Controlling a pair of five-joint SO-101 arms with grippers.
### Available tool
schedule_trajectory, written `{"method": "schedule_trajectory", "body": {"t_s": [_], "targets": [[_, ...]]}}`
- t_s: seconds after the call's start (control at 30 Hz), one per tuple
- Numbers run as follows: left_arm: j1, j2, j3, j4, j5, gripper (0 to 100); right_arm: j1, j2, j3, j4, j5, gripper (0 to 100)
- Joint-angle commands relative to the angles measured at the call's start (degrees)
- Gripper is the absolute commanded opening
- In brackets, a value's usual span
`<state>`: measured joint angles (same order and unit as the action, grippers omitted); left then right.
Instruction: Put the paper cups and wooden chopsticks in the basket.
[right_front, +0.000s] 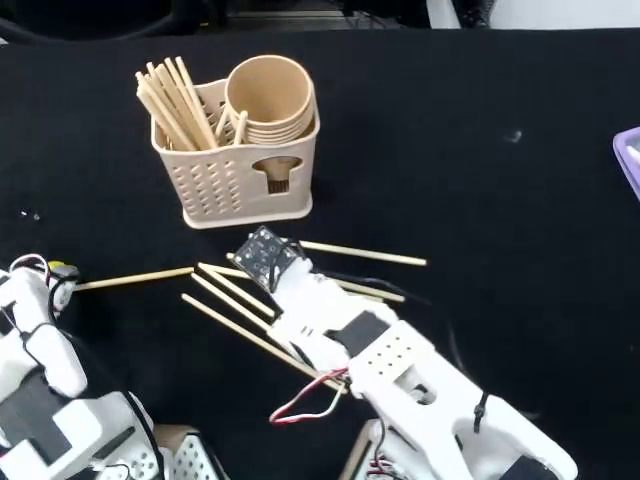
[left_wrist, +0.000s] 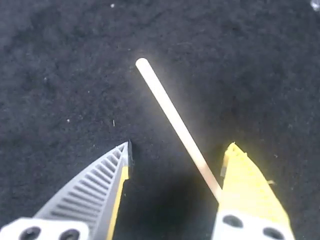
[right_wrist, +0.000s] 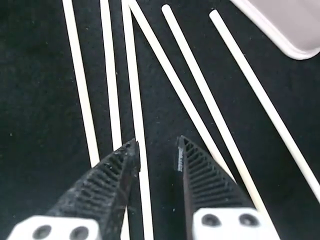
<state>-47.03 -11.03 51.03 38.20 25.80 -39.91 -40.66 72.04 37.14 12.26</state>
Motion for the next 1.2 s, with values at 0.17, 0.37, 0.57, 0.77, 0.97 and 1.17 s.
{"method": "schedule_trajectory", "body": {"t_s": [0.17, 0.37, 0.57, 0.77, 0.97, 1.17], "targets": [[0.4, 4.6, -6.4, 3.5, 1.1, 15, -0.7, -1.5, 0.0, -1.2, -0.3, 12.0], [0.2, 6.9, -7.9, 3.4, 1.1, 6, -0.7, -1.5, 0.1, -1.1, -0.3, 12.0], [-1.6, 6.8, -12.3, 3.5, 1.1, 3, -0.8, -1.6, 0.9, -1.3, -0.3, 12.0], [-4.6, 7.3, -22.1, 3.5, 0.7, 3, -0.9, -1.6, 0.9, -1.4, -0.2, 12.0], [-5.1, 6.3, -29.1, 6.2, 0.7, 3, -3.3, -1.6, 0.7, 1.7, 0.1, 12.0], [-4.6, 0.7, -37.7, 20.1, 0.6, 3, -19.9, -1.7, 1.0, 8.2, 4.9, 12.2]]}}
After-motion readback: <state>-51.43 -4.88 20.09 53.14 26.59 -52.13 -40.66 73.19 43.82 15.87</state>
